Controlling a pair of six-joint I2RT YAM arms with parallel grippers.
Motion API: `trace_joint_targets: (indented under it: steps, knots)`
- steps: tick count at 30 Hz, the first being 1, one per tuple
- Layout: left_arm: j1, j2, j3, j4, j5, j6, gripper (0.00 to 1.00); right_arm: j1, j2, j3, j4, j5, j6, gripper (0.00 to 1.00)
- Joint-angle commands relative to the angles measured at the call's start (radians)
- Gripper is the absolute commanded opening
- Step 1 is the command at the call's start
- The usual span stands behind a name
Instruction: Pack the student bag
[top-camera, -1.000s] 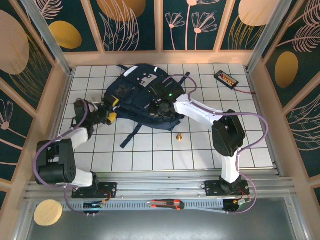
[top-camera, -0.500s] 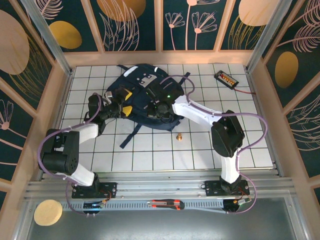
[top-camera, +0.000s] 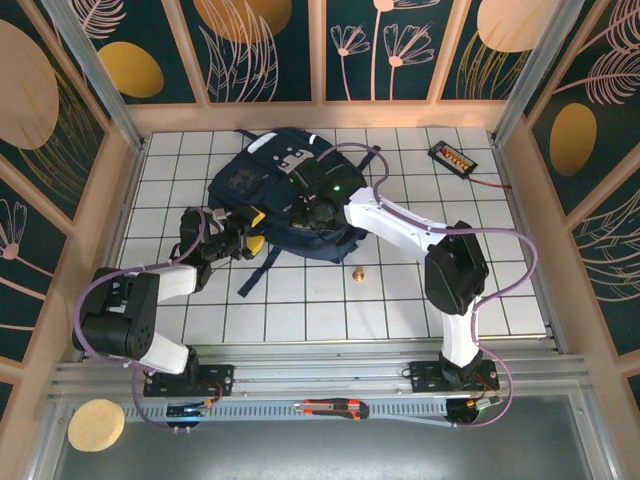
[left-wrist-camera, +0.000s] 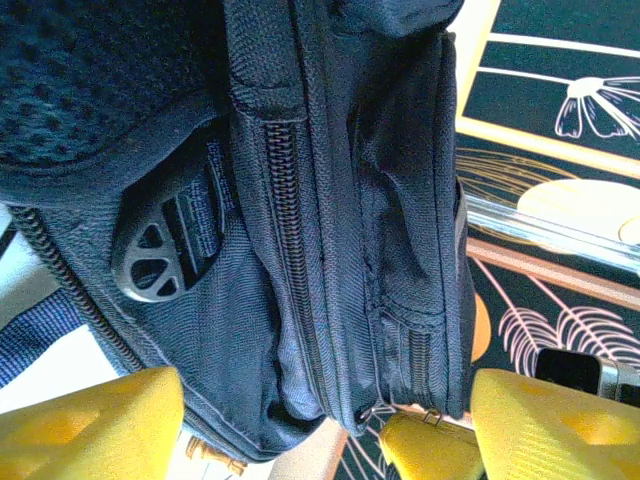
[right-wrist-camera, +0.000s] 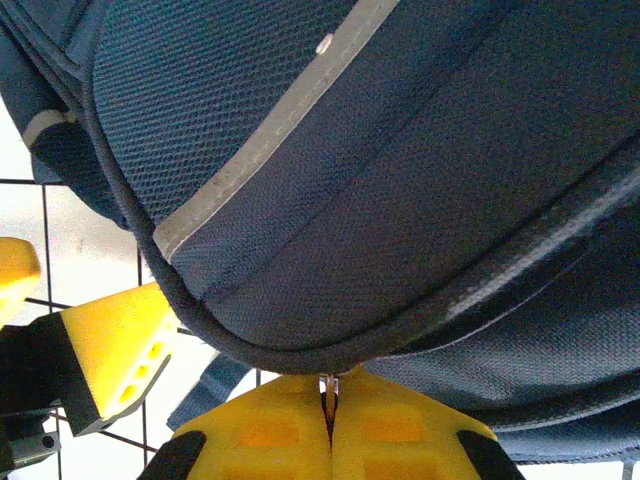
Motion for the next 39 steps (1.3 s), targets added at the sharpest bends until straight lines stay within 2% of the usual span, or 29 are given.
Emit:
trace_joint_targets:
  steps: [1, 15, 17, 21, 24, 35, 39]
  knots:
    - [-0.004, 0.015, 0.001, 0.075, -0.02, -0.068, 0.72, 0.02, -0.003, 0.043, 0.007, -0.003, 0.0, 0.0]
    - [-0.013, 0.121, 0.07, 0.131, -0.004, -0.073, 0.47, 0.045, 0.01, 0.081, -0.018, 0.008, 0.002, 0.0]
    - [-0.014, 0.138, 0.08, 0.141, 0.0, -0.074, 0.35, 0.048, 0.015, 0.087, -0.025, 0.006, 0.003, 0.0]
    - [-0.014, 0.168, 0.093, 0.176, 0.029, -0.088, 0.0, 0.05, 0.03, 0.116, -0.043, 0.009, -0.001, 0.0]
    - [-0.014, 0.168, 0.105, 0.142, 0.039, -0.055, 0.0, 0.055, 0.039, 0.129, -0.052, 0.014, 0.0, 0.0]
    - [-0.014, 0.207, 0.089, 0.235, 0.064, -0.06, 0.04, 0.069, 0.048, 0.137, -0.06, 0.039, 0.01, 0.0]
    - [0.001, 0.206, 0.102, 0.172, 0.058, -0.023, 0.0, 0.072, 0.049, 0.138, -0.077, 0.04, 0.008, 0.0]
